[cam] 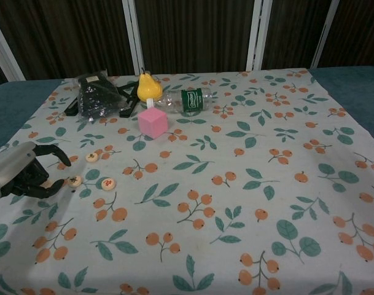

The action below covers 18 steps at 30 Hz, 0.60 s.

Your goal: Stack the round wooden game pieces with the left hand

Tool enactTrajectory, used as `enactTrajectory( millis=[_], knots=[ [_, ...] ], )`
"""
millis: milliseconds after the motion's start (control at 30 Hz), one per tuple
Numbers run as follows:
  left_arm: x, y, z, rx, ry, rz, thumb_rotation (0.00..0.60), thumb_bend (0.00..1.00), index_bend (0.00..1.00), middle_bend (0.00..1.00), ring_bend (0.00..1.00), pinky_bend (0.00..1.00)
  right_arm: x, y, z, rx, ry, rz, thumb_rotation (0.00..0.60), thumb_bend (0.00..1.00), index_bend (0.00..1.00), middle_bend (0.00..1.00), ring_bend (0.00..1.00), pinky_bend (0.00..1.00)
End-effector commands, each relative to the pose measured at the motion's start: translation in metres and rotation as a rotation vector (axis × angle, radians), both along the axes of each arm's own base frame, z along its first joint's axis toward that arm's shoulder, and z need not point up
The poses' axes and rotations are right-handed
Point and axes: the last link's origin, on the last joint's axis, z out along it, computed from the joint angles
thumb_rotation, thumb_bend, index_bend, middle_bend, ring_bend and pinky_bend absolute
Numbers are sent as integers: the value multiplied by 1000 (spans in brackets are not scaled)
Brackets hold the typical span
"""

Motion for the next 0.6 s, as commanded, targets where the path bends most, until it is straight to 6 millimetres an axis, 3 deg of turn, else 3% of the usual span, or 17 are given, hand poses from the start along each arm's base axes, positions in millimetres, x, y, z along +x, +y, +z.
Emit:
enactTrajectory(
  millis=[33, 600],
  knots=[
    [3, 2, -7, -2, 36, 3, 600, 415, 375, 1000, 1000, 1000, 0, 0, 1, -1, -2, 1, 600, 205, 0, 0, 0, 0],
    [0, 4, -17, -7, 90, 12, 600, 413, 414, 1000, 1000, 1000, -1, 0, 5, -2, -16, 1, 600, 205, 0, 0, 0, 0]
  ],
)
